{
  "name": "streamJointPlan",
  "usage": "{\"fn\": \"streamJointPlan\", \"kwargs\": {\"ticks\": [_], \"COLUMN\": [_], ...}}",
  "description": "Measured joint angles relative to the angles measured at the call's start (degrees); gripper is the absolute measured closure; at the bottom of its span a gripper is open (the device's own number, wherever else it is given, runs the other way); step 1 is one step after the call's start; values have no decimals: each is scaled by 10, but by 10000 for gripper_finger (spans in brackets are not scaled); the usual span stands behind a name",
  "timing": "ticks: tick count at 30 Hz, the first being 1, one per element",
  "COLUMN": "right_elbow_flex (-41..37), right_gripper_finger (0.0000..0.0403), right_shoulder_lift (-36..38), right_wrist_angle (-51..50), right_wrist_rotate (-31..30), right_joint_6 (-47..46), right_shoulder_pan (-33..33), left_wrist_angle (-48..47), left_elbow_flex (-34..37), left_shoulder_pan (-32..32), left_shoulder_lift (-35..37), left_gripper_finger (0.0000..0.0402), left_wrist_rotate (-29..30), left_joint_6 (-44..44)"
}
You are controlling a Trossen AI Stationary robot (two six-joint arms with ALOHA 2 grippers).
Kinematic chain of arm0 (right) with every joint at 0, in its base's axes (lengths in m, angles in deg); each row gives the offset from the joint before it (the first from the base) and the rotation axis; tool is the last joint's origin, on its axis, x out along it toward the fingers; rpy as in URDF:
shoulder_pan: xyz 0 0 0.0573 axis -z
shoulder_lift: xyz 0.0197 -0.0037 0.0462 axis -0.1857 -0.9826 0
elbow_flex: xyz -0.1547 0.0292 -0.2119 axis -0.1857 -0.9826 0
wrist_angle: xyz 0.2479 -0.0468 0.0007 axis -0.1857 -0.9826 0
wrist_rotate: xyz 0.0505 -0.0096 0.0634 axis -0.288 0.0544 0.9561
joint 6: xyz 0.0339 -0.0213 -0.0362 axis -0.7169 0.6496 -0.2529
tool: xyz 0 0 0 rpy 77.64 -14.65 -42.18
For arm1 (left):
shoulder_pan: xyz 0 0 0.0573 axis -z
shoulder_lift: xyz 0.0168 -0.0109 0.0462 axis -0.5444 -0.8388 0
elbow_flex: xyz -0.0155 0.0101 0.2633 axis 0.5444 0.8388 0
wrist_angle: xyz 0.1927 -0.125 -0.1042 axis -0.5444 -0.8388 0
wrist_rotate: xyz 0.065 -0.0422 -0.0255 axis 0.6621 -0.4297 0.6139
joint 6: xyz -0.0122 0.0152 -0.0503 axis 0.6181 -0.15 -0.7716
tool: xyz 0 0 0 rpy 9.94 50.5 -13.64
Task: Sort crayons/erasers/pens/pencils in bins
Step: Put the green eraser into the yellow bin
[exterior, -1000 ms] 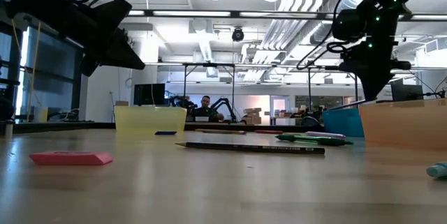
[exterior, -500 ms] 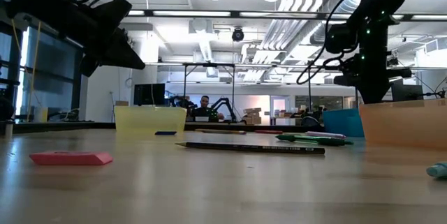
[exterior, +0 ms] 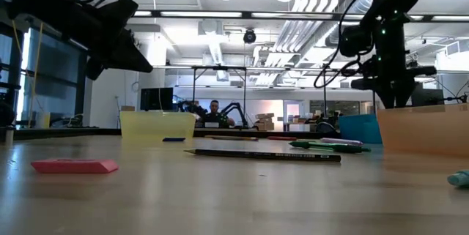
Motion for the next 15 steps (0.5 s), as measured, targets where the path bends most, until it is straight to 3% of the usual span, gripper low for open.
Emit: {"fn": "streamJointPlan", "kwargs": {"ticks": [3, 7, 11, 15], "right_elbow_flex": [28, 64, 60, 26], "right_gripper_finger": [293, 332, 392, 385], "right_shoulder_lift": [13, 56, 110, 145], "right_wrist_angle": [-35, -23, 58, 193], "right_wrist_rotate": [-10, 35, 111, 120], "right_joint_6": [7, 37, 1, 1], "right_shoulder_pan": [-13, -56, -121, -189], "left_wrist_angle": [-4, -6, -6, 3], "left_elbow_flex": [0, 0, 0, 0], "left_shoulder_pan": [-9, -27, -40, -50], "left_shoulder_lift": [0, 0, 0, 0], "left_gripper_finger": [401, 401, 401, 401], "left_wrist_rotate": [-44, -74, -117, -147], "left_joint_6": [36, 47, 48, 96]}}
